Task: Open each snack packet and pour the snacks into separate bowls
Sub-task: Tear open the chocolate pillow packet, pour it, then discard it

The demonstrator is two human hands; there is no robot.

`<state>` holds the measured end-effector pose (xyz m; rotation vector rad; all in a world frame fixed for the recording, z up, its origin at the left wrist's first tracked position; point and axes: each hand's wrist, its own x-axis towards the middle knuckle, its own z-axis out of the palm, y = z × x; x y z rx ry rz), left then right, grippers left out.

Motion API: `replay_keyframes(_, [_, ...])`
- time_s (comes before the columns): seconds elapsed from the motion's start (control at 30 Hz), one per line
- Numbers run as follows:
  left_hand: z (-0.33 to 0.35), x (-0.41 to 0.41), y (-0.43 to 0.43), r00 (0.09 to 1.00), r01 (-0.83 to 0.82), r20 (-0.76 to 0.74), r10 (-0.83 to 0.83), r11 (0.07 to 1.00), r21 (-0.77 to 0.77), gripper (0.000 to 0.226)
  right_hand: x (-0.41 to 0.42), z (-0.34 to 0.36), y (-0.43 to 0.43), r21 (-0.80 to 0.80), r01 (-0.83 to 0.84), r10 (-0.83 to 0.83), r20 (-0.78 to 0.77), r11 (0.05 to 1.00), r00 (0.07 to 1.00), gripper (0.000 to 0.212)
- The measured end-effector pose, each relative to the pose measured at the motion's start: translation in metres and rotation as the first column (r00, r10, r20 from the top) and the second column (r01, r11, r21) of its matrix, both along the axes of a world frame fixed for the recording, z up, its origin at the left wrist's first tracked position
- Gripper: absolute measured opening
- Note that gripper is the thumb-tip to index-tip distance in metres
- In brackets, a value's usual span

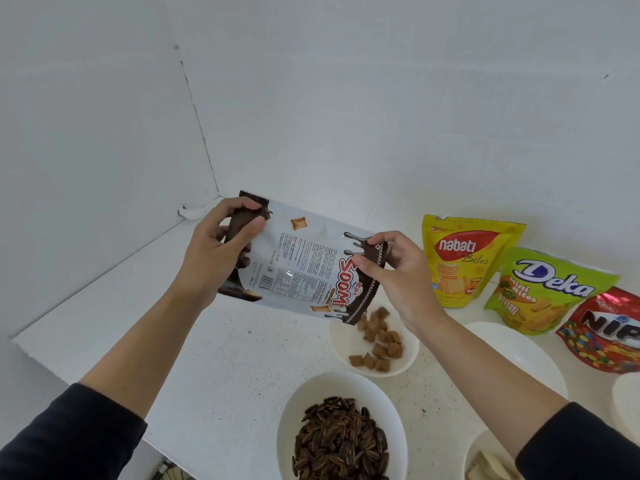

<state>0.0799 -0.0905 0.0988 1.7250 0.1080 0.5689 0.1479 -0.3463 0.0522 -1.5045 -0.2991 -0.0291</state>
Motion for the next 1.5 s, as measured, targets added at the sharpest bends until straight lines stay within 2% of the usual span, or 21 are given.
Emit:
replay_keyframes(0.27, [0.027, 0.002, -0.006, 0.997, 0.014, 0.069, -0.017, 0.999, 0.038, 0.019, -0.001, 0.015, 0.002, 0.085, 0.024, -0.025, 0.001, 0.996, 1.0, 0.03])
replay_keyframes(0.73, [0.016, -0.003, -0.018, 0.996, 0.075, -0.044, -0.073, 0.995, 0.062, 0.018, -0.013, -0.018, -0.004, 0.0, 0.063, -0.063, -0.119, 0.998, 0.991, 0.032])
replay_keyframes(1.3, [0.052, -0.002, -0.014, 0.996, 0.051, 0.065, -0.057, 0.995, 0.08, 0.018, -0.003, 0.022, 0.003, 0.057, 0.069, -0.068, -0.011, 0.996, 0.998, 0.037])
replay_keyframes(1.5, [0.073, -0.003, -0.015, 0.988, 0.107, 0.088, -0.126, 0.974, 0.199, 0.023, -0.001, 0.03, 0.001, 0.086, 0.071, -0.071, -0.006, 0.994, 0.997, 0.035])
